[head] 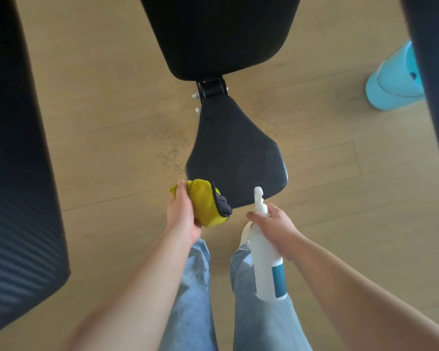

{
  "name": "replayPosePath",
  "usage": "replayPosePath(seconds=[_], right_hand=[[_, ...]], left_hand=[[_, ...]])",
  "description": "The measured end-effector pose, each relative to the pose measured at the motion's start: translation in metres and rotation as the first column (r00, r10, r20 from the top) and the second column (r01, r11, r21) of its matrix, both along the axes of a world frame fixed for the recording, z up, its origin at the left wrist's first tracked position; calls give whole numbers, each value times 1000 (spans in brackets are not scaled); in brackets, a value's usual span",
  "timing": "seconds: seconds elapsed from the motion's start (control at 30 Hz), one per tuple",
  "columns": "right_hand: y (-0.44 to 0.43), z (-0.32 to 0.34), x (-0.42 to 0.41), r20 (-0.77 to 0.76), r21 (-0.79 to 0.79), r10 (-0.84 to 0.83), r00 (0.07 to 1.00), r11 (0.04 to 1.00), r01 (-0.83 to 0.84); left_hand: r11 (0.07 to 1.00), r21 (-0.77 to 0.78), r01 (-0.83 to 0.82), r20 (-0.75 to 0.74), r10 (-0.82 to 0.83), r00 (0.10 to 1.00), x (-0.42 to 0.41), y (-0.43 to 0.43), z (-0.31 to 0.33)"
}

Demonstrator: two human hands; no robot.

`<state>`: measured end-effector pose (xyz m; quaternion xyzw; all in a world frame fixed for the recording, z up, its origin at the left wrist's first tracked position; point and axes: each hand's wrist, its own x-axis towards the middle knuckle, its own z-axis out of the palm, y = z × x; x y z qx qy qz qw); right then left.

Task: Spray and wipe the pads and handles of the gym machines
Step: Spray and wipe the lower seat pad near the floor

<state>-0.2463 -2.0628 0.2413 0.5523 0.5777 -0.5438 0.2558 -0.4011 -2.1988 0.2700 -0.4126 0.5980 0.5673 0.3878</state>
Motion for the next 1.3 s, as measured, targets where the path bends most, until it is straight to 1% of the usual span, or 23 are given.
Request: replayPosePath(seconds=[0.13, 0.23, 0.3, 0.37, 0.47, 0.57, 0.7, 0.77, 0.87, 1.03, 1.17, 1.23, 1.3], right_hand=[[20, 4, 4, 17, 96, -50, 999, 994, 48], [30, 5, -8, -32, 76, -80, 996, 994, 82], [35, 9, -24, -53, 46, -71, 996, 996, 73], [37, 11, -42, -55, 46, 3, 998, 999, -1], [33, 9, -70, -85, 50, 110, 990, 993, -106], [26, 7, -96, -124, 2, 156, 980, 988, -157], [17, 10, -130, -157, 46, 337, 929, 942, -334], [14, 9, -144, -170, 33, 374, 912, 927, -374], [17, 5, -158, -180, 13, 324, 929, 945, -327], [42, 0, -165, -166, 135, 172, 971, 979, -150], [67, -2, -161, -151, 104, 32, 988, 994, -16], [77, 1, -161, -141, 105, 58, 988, 994, -43], [82, 2, -164, -150, 140, 155, 976, 981, -134]], left_hand=[[991, 117, 64, 86, -74, 994, 1, 4, 3], [972, 208, 109, 137, -139, 981, -3, 3, 5], [953, 277, 125, 187, -181, 966, -8, 1, 7], [938, 319, 135, 197, -205, 959, -13, -3, 7], [937, 316, 151, 127, -199, 972, -20, -7, 5], [947, 298, 120, 109, -159, 981, -28, -11, 6], [957, 284, 53, 97, -84, 992, -38, -16, 2], [961, 274, 42, 81, -66, 995, -41, -17, -1], [966, 253, 45, 69, -65, 996, -46, -17, -5], [967, 251, 41, 63, -58, 996, -52, -11, -9], [968, 249, 41, 53, -56, 997, -57, 0, -10], [966, 251, 66, 30, -76, 997, -58, 5, -10], [964, 252, 88, 8, -93, 996, -58, 11, -9]])
